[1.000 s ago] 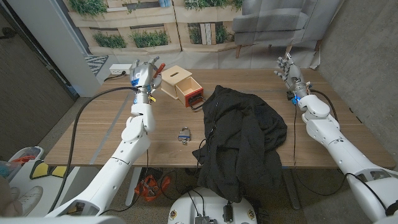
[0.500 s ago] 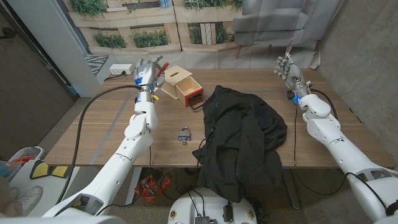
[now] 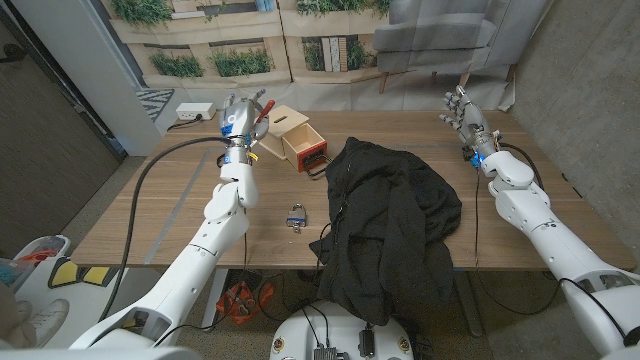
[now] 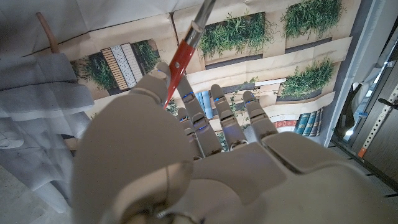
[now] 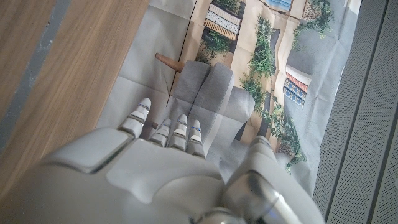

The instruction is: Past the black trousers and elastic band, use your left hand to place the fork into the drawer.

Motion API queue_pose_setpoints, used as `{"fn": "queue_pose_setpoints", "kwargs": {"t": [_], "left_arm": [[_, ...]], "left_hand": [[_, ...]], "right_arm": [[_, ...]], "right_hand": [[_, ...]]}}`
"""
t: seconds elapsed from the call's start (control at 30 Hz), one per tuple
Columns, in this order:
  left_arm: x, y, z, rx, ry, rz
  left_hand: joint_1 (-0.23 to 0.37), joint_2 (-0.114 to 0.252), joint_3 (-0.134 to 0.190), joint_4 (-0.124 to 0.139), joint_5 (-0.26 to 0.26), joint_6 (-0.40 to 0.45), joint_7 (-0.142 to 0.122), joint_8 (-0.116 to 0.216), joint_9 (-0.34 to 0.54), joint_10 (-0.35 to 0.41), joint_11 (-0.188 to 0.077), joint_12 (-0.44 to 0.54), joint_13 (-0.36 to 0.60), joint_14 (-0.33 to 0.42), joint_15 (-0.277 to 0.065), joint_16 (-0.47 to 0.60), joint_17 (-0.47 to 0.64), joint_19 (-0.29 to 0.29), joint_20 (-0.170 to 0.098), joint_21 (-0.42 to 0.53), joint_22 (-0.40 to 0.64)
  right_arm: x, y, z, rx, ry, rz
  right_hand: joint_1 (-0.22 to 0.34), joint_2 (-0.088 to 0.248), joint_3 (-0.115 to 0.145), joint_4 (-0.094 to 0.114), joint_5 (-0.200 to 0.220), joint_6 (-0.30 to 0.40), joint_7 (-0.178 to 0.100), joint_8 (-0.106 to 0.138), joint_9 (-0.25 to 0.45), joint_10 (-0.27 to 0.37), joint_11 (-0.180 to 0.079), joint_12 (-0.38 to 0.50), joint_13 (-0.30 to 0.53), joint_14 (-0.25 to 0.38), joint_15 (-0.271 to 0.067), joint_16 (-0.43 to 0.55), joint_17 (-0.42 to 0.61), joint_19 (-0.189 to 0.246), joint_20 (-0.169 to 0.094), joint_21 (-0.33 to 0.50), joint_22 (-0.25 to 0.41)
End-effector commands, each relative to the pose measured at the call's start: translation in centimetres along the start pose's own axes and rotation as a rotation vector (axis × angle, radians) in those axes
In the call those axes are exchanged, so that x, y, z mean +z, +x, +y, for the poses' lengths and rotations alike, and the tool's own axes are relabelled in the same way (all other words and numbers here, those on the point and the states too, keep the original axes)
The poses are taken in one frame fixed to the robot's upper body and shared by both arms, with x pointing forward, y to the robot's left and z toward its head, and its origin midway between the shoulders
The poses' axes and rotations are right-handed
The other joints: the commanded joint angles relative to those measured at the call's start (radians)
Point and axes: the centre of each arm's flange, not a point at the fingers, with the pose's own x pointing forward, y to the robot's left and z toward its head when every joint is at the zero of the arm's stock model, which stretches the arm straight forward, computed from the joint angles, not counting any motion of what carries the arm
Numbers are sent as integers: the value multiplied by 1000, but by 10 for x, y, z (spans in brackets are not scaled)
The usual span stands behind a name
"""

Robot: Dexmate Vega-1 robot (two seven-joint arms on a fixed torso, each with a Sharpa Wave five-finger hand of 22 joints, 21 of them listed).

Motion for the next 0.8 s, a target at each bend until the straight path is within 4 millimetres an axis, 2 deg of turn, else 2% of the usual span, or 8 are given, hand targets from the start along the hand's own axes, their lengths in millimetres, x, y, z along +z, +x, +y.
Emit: {"fn": "queue_pose_setpoints", "kwargs": {"t": [0.03,0.8], "left_arm": [[5,4,-4,-2,-26,-6],[11,6,-10,-15,-62,-39]], "left_hand": [[7,1,-4,0,7,13,0,4,5,6,-7,7,2,10,-163,-1,2,7,-1,5,5],[7,1,-5,1,7,12,1,2,5,3,-7,11,0,10,-162,-4,5,7,0,4,5]], "right_arm": [[-1,-3,4,14,0,8],[-2,-4,10,16,1,10]], "right_hand": [[11,2,4,-7,-4,3,8,0,3,3,-4,5,1,-5,-39,-1,3,-1,0,4,2],[17,-2,5,-14,-7,7,8,1,3,4,-4,5,1,-4,-39,-1,2,-1,2,5,2]]}}
